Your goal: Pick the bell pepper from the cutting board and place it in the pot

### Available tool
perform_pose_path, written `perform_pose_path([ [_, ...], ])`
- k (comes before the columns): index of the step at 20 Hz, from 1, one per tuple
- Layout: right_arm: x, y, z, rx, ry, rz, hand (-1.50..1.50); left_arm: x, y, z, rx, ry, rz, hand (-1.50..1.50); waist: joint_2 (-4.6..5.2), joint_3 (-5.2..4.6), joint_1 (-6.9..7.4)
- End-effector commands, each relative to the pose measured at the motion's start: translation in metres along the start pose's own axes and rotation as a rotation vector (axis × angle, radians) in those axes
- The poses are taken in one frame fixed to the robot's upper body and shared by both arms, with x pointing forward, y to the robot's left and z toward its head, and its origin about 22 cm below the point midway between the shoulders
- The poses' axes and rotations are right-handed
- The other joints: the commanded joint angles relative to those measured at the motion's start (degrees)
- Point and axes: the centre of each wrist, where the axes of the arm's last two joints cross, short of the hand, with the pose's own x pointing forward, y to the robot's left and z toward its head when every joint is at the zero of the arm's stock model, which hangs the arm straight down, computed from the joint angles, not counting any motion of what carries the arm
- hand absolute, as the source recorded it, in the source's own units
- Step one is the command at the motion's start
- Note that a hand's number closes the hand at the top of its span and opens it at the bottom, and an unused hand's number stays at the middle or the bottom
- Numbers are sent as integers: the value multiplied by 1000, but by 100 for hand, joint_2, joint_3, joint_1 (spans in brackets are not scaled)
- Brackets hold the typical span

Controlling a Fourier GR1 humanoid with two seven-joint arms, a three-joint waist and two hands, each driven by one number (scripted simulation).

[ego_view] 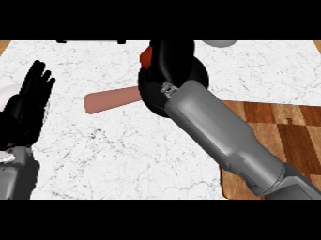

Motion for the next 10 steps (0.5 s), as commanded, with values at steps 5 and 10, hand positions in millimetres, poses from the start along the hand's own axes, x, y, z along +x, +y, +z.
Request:
perform_pose_path([
  [5,-50,39,-17,129,176,-97,-150,2,-9,3,-14,-3,13,0,48,5,133],
  [10,-62,34,-26,261,132,-309,-150,-6,-6,-5,-14,-7,-6,0,56,8,76],
])
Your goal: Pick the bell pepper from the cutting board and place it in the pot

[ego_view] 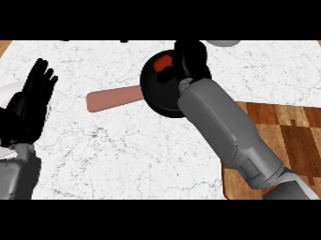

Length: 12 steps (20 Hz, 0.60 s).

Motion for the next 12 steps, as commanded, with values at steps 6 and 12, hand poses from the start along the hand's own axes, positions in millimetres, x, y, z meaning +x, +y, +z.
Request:
perform_pose_path([
  [6,-26,-2,-3,7,-59,-408,-150,-8,-13,4,-21,-4,-3,0,19,6,127],
  [12,-48,-23,-20,-35,-48,-639,-150,11,-5,1,16,8,0,0,-43,6,-96],
])
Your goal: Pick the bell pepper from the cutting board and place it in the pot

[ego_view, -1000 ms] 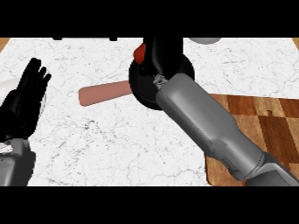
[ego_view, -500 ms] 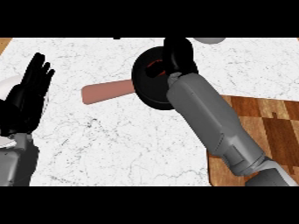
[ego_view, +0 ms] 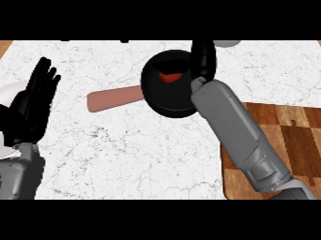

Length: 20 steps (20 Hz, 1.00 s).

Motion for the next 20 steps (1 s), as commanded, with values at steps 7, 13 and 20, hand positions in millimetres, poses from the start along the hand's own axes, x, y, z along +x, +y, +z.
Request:
perform_pose_path([
  [7,-40,-66,-9,-34,-16,-193,-150,2,10,1,36,14,-6,0,-66,-7,-227],
  [13,-43,-118,6,14,-28,-206,-150,-3,7,-2,65,12,-17,0,-86,-8,-294],
  [20,-68,-167,7,37,-14,-186,-150,14,9,14,36,16,-2,0,-76,-7,-220],
])
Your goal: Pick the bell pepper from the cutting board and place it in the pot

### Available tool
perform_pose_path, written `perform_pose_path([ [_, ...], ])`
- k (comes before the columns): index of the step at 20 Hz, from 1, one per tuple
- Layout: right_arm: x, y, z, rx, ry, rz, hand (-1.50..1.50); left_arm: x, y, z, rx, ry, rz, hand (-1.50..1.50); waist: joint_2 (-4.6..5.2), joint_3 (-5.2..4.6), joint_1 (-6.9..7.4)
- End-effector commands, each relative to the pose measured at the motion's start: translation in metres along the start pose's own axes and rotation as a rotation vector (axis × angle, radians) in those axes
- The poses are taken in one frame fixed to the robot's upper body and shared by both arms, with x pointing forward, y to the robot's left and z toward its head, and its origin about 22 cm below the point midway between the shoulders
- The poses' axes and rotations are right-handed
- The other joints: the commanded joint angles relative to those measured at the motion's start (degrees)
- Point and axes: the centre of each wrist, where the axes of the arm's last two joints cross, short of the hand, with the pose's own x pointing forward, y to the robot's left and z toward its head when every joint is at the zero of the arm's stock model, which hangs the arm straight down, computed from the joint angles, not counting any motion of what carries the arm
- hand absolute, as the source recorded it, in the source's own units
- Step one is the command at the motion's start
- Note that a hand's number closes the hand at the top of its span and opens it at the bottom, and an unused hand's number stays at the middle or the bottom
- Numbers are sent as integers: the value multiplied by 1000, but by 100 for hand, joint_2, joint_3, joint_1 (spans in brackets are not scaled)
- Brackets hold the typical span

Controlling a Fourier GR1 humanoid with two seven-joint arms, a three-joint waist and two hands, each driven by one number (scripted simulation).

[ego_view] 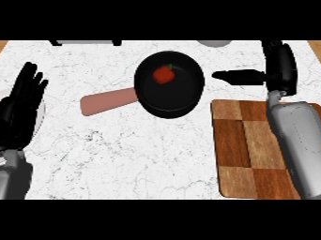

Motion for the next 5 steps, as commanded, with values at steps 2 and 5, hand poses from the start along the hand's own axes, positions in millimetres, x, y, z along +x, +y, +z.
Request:
perform_pose_path([
  [2,-20,-35,12,14,1,5,-150,-12,-14,2,4,-5,7,0,11,0,11],
  [5,-14,-45,15,27,9,-3,-150,-11,-5,2,12,8,-8,0,9,0,17],
])
